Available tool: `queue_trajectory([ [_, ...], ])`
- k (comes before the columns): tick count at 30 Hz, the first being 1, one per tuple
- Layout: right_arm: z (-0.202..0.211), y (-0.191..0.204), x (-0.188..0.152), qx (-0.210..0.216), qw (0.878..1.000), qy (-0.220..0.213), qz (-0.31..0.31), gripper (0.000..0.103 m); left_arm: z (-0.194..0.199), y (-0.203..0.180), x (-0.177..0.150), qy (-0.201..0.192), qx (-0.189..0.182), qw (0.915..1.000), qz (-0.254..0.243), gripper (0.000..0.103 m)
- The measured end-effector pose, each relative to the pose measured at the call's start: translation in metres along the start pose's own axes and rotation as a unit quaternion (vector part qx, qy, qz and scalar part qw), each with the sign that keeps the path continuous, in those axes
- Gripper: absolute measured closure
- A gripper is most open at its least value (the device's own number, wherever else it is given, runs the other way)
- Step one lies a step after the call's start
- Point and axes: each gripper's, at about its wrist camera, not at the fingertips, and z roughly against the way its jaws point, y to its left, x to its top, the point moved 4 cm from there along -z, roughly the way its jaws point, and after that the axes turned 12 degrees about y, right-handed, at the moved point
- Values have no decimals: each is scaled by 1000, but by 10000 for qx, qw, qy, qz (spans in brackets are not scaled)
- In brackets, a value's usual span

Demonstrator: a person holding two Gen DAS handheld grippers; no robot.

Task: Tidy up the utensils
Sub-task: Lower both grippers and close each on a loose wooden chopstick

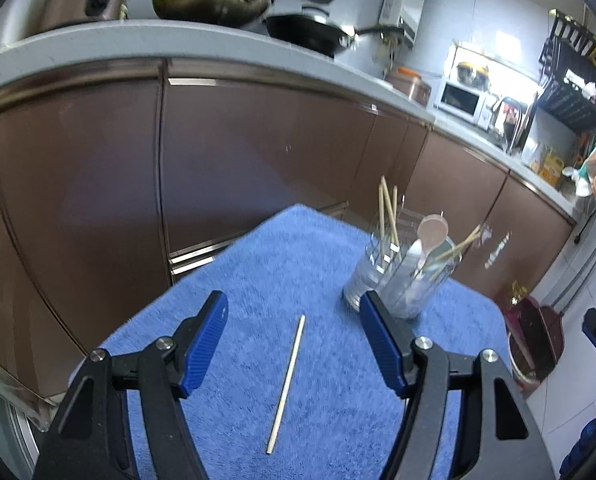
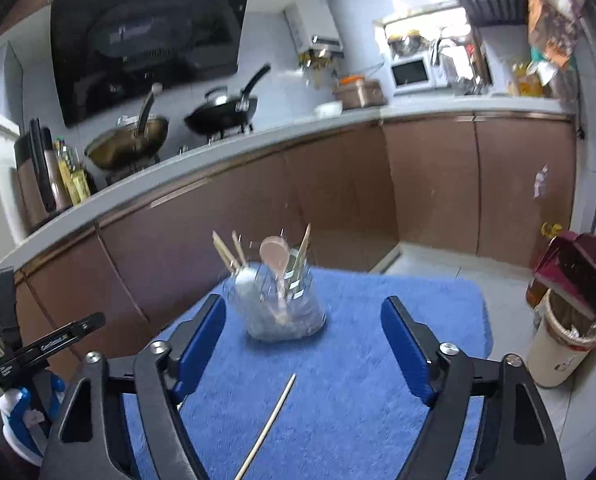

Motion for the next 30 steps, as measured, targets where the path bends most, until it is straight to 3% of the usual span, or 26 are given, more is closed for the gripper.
queue_trajectory([
  [9,-78,14,-22,592,9892,1343,13,49,-78,0,-6,1148,-298,9928,-144,37],
  [15,-136,15,-35,961,9667,2358,-267,62,-130,-6,-9,2038,-528,9770,-329,38],
  [21,-189,22,-48,880,9417,3239,-223,71,-169,-5,-5,2649,-649,9616,-307,53],
  [30,-233,22,-63,481,9230,3815,-160,76,-204,-1,-2,3091,-593,9482,-418,69],
])
